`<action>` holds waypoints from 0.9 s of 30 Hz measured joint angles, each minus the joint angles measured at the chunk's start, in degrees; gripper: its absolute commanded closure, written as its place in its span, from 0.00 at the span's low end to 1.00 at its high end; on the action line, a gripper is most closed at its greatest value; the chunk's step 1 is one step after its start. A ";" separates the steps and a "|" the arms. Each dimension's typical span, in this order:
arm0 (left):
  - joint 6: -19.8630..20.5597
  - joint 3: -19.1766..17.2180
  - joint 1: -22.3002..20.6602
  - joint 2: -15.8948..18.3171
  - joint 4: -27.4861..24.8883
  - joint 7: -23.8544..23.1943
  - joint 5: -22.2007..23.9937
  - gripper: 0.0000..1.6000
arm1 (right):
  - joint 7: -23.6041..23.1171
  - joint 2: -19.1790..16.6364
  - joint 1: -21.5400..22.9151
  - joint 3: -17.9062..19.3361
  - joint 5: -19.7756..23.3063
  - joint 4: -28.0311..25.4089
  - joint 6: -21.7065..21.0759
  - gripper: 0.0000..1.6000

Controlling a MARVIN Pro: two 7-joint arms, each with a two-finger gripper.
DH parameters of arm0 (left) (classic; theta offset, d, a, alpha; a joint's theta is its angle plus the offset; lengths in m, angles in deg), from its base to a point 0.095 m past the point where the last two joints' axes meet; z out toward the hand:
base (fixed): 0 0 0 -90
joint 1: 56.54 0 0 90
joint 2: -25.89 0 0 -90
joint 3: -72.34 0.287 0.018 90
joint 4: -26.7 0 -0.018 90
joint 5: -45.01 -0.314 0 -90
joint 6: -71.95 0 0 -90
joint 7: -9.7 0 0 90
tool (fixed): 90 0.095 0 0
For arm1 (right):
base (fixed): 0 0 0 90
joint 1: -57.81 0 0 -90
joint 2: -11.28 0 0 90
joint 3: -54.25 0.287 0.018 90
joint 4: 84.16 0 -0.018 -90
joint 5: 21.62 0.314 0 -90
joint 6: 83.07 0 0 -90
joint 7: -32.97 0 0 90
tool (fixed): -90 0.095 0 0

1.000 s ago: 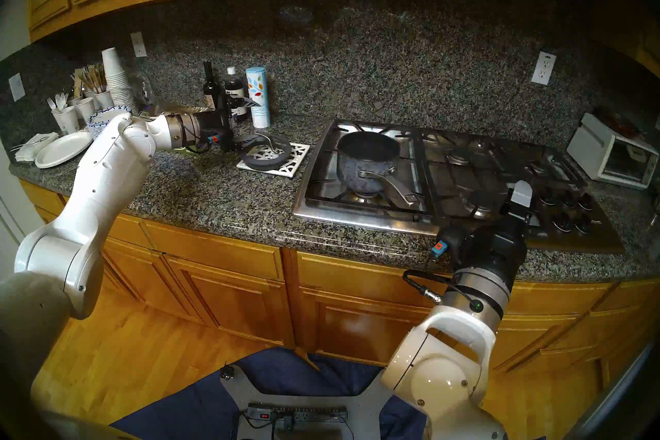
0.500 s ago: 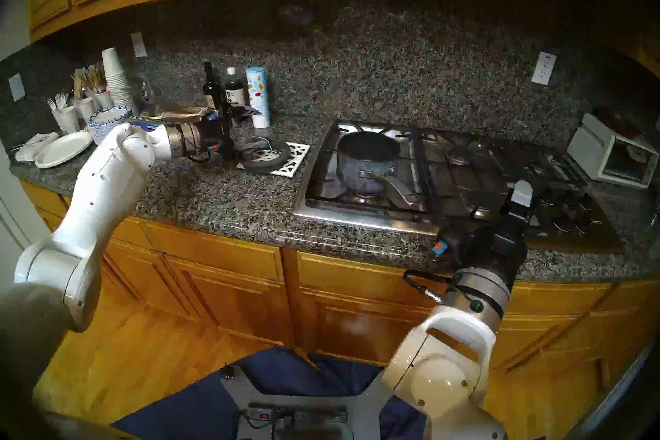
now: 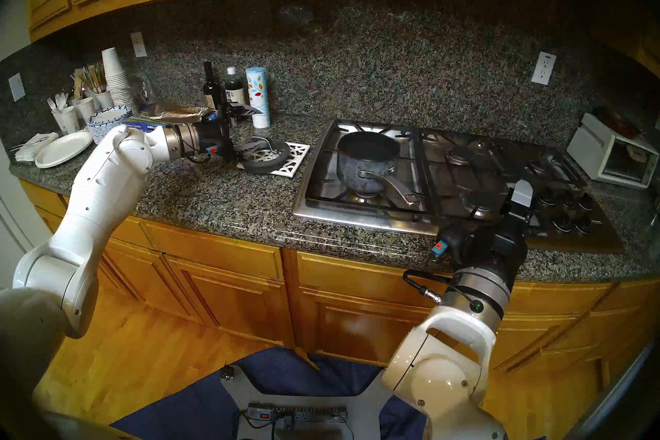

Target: Pick up the pot, put it on the stove, take off the pot lid

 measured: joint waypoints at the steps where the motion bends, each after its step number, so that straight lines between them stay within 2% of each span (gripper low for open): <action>1: 0.00 -0.14 0.06 0.30 -0.58 -0.01 0.19 0.00 | 0.00 0.00 0.00 0.00 0.02 0.00 0.00 0.00; 14: -0.02 -3.00 0.04 3.86 -7.71 0.10 3.12 0.00 | -0.01 0.00 -0.07 0.02 0.22 0.00 0.00 0.00; 27: -0.02 -5.29 -0.62 5.04 -10.62 0.05 6.64 0.00 | 0.10 0.00 -0.12 0.03 0.30 0.00 0.00 0.00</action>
